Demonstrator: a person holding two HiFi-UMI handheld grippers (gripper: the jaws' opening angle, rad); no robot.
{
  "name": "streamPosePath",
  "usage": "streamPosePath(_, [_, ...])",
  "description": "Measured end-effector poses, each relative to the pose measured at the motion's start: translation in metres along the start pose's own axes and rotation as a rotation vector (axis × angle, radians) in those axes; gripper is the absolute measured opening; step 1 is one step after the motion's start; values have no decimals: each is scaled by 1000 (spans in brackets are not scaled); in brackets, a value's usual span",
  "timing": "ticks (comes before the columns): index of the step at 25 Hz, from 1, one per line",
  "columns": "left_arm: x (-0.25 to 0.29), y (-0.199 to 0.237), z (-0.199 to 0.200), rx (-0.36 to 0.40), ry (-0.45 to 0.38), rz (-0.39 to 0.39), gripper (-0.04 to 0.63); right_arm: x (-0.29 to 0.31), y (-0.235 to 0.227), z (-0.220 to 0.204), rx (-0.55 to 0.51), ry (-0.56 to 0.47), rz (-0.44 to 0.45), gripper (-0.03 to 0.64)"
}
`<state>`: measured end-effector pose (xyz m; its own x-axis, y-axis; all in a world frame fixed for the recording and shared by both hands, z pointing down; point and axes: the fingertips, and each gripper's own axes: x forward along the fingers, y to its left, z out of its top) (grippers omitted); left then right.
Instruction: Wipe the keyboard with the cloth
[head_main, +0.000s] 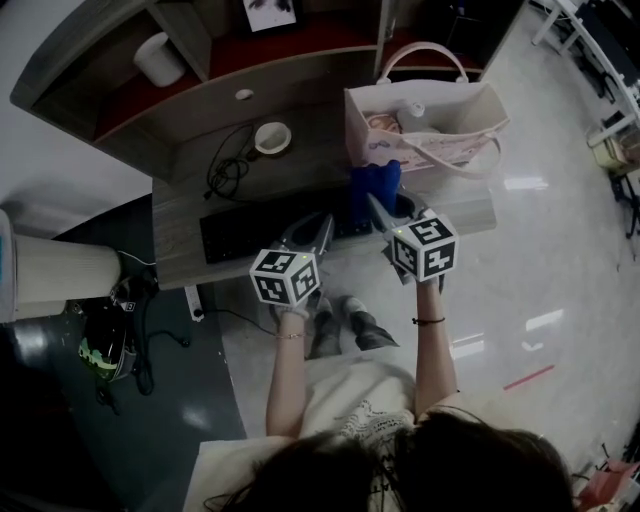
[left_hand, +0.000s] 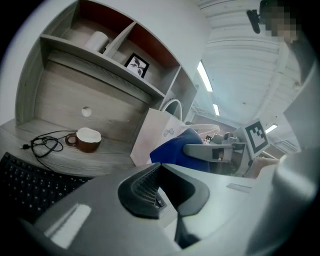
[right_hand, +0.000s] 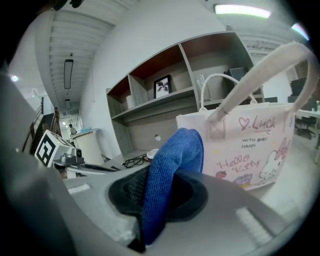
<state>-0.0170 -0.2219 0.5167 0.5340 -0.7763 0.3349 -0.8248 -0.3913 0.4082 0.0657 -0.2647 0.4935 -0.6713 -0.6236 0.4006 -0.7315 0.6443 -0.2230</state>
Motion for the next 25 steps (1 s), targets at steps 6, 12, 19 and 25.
streamPosePath(6, [16,-3,-15,-28,36,-30,5,-3,-16,-18,-16,50,-49,60])
streamPosePath(12, [28,-6,-31,-51,74,-50,5,-3,-27,-37,-26,102,-76,60])
streamPosePath(19, [37,-4,-43,-74,99,-45,5,6,-33,-60,-49,162,-85,58])
streamPosePath(25, [39,-2,-52,-83,127,-37,5,22,-26,-72,-57,191,-64,60])
